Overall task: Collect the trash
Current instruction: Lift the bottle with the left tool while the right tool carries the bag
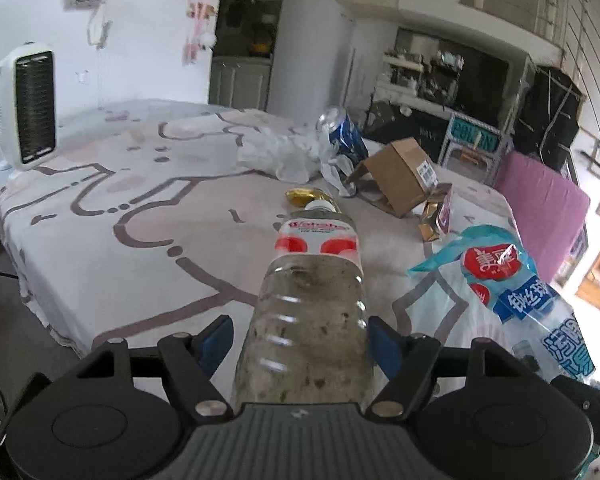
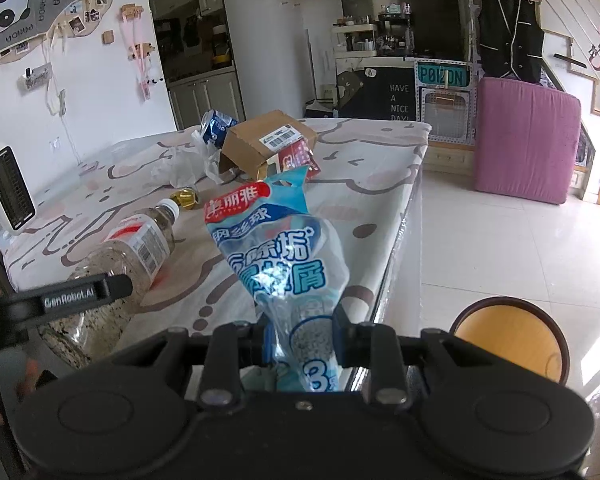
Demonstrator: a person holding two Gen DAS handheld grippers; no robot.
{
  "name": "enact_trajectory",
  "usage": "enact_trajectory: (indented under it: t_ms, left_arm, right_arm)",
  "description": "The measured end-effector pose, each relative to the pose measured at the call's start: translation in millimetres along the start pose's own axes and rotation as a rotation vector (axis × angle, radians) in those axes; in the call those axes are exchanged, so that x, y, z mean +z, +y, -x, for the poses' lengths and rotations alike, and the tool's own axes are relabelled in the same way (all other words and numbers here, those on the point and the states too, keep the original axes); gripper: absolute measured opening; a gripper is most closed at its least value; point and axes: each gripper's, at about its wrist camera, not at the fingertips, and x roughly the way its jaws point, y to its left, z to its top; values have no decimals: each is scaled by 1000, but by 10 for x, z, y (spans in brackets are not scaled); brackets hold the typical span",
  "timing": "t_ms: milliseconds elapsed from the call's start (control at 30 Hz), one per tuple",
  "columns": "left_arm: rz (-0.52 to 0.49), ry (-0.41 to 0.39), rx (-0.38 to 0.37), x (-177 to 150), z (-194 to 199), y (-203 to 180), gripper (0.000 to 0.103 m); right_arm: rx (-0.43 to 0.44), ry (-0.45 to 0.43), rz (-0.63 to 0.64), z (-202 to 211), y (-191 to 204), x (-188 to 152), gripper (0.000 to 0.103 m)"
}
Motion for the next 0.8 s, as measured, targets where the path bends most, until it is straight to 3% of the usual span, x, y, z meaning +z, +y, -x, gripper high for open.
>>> enact_trajectory:
  t_ms: [233,367,567,800]
  left_arm:
    - [7,106,-58,222,-246,67,73]
    - [18,125,-94,233,-303,93,62]
    - [18,95,-127,153,-170,81,61]
    - [7,-9,-159,251,228,-19,61]
  right_arm:
    - [-2,11,14,-15,15,4,28]
    - [-4,15,19,-24,25,7,28]
    - [-1,18,11,-17,11,15,28]
    - [-1,-40,-9,185,-68,129,27]
